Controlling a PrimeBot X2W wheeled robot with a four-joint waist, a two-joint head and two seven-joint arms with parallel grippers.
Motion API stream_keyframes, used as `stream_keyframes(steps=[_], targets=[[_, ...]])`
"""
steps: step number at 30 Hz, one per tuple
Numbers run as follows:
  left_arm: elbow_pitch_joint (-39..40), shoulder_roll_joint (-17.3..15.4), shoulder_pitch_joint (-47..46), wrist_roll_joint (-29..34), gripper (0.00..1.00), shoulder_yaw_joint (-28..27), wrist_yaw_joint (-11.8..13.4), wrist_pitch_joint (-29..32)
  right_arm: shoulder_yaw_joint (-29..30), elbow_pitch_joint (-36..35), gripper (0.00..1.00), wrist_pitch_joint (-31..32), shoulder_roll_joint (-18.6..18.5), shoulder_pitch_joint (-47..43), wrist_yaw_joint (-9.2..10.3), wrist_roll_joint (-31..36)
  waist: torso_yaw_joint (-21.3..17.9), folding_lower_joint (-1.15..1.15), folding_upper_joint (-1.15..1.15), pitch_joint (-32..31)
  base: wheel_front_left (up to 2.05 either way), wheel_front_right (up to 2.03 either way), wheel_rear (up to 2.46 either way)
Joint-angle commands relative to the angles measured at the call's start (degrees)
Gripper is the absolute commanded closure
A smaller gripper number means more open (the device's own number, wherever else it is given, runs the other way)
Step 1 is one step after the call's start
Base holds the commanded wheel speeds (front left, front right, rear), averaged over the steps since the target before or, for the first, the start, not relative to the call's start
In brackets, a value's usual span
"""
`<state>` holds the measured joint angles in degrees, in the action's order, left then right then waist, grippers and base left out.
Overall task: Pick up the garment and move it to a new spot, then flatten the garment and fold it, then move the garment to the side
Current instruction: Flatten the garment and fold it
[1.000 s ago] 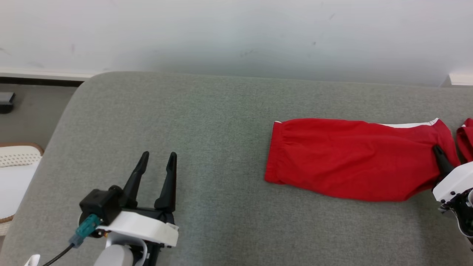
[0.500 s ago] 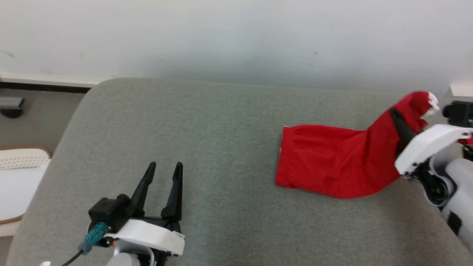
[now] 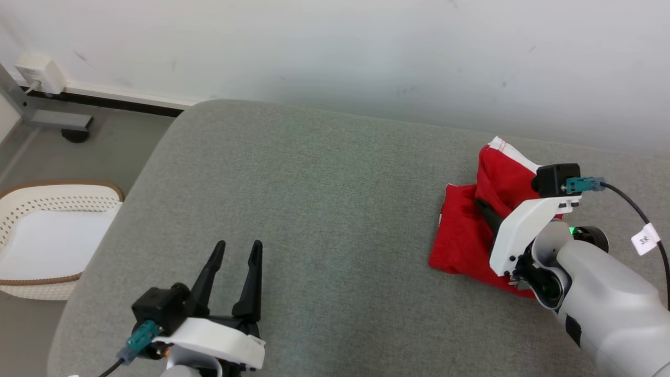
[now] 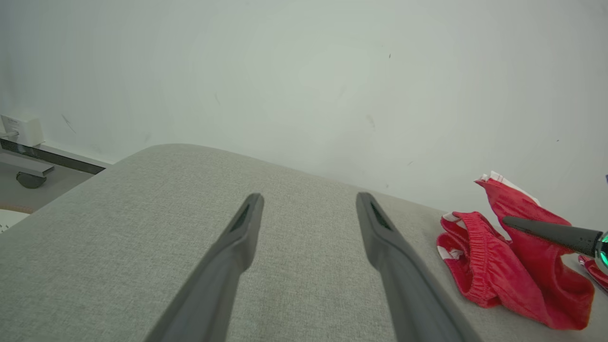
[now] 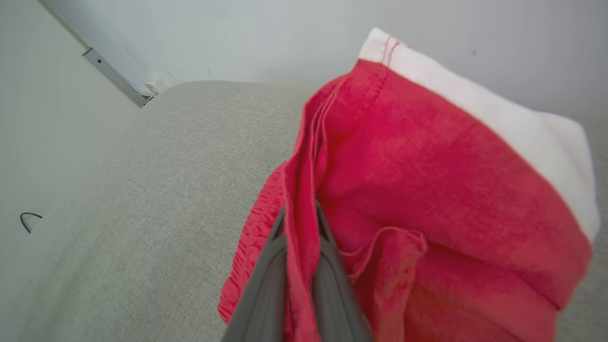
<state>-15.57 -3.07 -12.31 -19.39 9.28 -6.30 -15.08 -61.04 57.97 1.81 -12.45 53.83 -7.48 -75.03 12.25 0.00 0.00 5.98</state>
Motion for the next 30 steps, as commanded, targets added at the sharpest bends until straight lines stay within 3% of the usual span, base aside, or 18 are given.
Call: stream_keyframes(steps=[1,4,7,8,9,17,24,30], targets=[[-0.2,-0.1,0.5,-0.2,0.0,0.0,-0.2,-0.1,-0.4,0.8,1.0,0.1,0.5,-0.4,0.01,0.6,0.4,0.0,0.0,0.1,0.0,0.0,0.0],[-0.4,0.0,0.2,0.0,0.0,-0.2,-0.4,-0.1,-0.8,1.7,1.0,-0.1,2.6,-0.5,0.01,0.8,0.5,0.0,0.0,0.2,0.0,0.0,0.0],[-0.7,0.0,0.0,0.4,0.0,-0.6,-0.5,-0.1,-1.4,2.2,0.8,-0.1,4.2,-0.7,0.01,1.2,0.1,0.0,0.0,0.3,0.0,0.0,0.0],[-0.7,0.0,-0.2,0.5,0.0,-0.5,-0.5,-0.1,-1.5,2.3,0.35,-0.5,4.5,-0.8,0.01,1.3,0.0,0.0,0.0,0.2,0.0,0.0,0.0],[-0.8,0.0,-0.3,0.6,0.0,-0.6,-0.6,-0.1,-1.6,2.4,0.0,-0.8,5.0,-0.9,0.01,1.4,-0.2,0.0,0.0,0.2,0.0,0.0,0.0],[-0.8,0.0,0.5,0.3,0.0,-1.2,-0.6,-0.1,-1.5,-3.3,0.0,-6.6,5.3,-1.4,0.01,1.4,-1.7,0.0,0.0,-0.5,0.0,0.0,0.0],[0.1,0.0,1.3,0.9,0.0,-2.4,-0.7,-0.1,2.2,-12.5,0.0,-15.0,-1.9,-2.4,0.01,1.8,-3.5,0.0,0.0,-1.3,0.0,0.0,0.0],[1.9,0.0,2.0,1.4,0.0,-3.2,-0.8,-0.1,9.7,-10.7,0.0,-17.0,-9.3,-4.2,0.01,7.2,-4.7,0.0,0.0,-1.5,0.0,0.0,0.0]])
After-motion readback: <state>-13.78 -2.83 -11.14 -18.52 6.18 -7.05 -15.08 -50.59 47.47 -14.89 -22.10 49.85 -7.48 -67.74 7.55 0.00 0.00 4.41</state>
